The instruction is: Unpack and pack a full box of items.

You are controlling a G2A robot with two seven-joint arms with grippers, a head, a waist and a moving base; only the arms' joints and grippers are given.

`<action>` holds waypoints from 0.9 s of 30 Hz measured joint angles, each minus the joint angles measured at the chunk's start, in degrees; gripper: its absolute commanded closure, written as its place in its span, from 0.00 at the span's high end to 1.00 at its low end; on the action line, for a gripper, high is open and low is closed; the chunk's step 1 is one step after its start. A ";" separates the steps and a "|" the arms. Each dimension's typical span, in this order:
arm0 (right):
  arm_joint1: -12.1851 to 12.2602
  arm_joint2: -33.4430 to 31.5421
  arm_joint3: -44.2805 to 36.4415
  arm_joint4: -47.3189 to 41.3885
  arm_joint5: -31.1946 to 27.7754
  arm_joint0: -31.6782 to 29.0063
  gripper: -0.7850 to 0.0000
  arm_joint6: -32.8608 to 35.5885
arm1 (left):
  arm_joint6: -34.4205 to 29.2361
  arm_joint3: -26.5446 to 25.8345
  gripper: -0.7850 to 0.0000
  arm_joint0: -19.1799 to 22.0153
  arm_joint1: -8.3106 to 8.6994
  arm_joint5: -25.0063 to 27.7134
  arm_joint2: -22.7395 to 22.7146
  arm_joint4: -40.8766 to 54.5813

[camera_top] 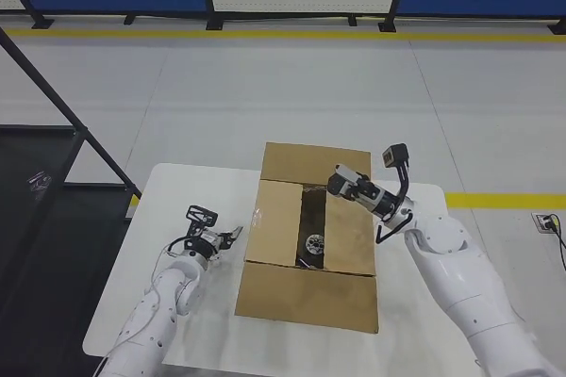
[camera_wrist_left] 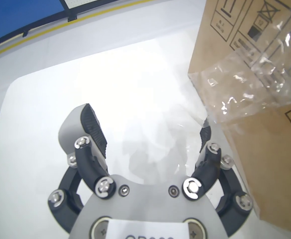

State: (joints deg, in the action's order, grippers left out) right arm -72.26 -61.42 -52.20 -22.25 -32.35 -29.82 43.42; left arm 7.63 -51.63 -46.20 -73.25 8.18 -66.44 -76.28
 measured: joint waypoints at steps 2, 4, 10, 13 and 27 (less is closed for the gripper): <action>-0.10 0.04 0.11 -0.03 0.05 0.17 1.00 0.16 | 0.29 -1.00 1.00 -0.83 0.26 -1.11 -1.05 -0.12; -0.19 0.08 0.24 -0.01 -0.06 0.28 1.00 0.26 | 0.28 -1.90 1.00 -1.46 0.41 -1.96 -1.95 0.40; -0.42 0.05 0.74 0.01 -0.44 0.54 1.00 0.65 | -1.60 -4.22 1.00 -2.40 0.49 -2.60 -2.77 0.74; -0.47 -0.09 0.79 0.04 -0.60 0.41 1.00 0.75 | -3.39 -3.90 1.00 -1.79 0.23 -2.40 -2.15 0.71; -0.29 -1.50 -1.37 1.27 -0.29 -1.66 1.00 -0.50 | -5.40 2.49 1.00 2.35 -2.16 -1.44 3.99 -0.69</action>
State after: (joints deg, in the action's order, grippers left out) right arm -72.55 -62.93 -53.57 -20.98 -32.64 -31.48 42.92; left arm 2.23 -49.14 -43.85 -75.41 6.73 -62.45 -76.97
